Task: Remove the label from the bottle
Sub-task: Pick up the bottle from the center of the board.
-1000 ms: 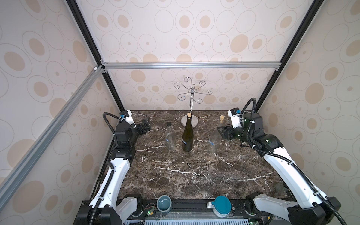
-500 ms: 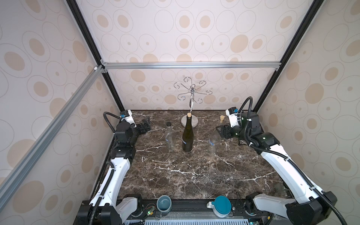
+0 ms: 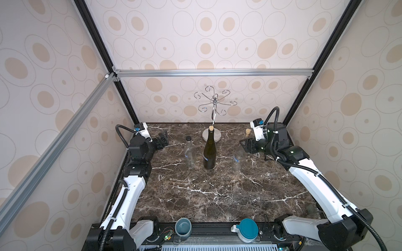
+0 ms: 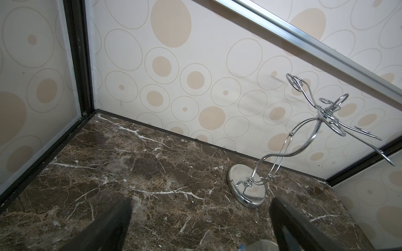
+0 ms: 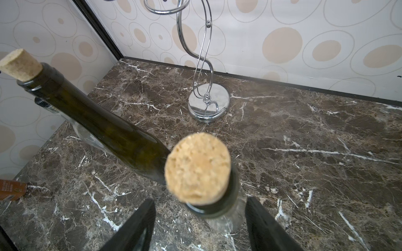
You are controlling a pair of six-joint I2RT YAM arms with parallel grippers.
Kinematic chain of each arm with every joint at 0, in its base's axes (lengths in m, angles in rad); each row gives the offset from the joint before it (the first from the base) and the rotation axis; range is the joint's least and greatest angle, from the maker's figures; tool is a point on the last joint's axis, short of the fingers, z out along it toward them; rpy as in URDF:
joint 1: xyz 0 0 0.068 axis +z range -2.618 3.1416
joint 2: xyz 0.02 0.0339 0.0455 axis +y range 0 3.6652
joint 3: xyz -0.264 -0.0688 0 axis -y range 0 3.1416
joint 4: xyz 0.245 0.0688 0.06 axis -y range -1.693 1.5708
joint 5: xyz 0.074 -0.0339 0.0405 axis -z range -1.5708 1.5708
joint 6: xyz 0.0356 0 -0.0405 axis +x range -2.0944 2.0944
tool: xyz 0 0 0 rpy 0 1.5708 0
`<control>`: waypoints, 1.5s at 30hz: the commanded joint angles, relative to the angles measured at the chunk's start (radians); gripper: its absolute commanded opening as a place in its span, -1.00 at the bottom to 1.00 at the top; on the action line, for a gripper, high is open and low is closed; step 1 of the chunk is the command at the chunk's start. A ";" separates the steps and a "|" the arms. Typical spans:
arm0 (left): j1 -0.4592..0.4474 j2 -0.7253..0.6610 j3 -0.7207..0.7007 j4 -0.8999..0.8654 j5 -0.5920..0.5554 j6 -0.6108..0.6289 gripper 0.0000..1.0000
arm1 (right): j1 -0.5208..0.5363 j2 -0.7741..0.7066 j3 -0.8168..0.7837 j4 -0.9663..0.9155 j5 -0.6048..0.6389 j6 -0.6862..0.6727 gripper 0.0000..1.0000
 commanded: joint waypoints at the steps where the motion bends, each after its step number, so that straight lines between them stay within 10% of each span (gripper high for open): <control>1: -0.004 0.008 0.048 0.008 0.007 0.019 1.00 | 0.014 0.006 0.026 0.006 0.013 -0.009 0.36; 45: -0.005 0.041 0.098 -0.006 0.058 0.028 1.00 | 0.023 0.019 0.094 -0.038 -0.034 -0.152 -0.46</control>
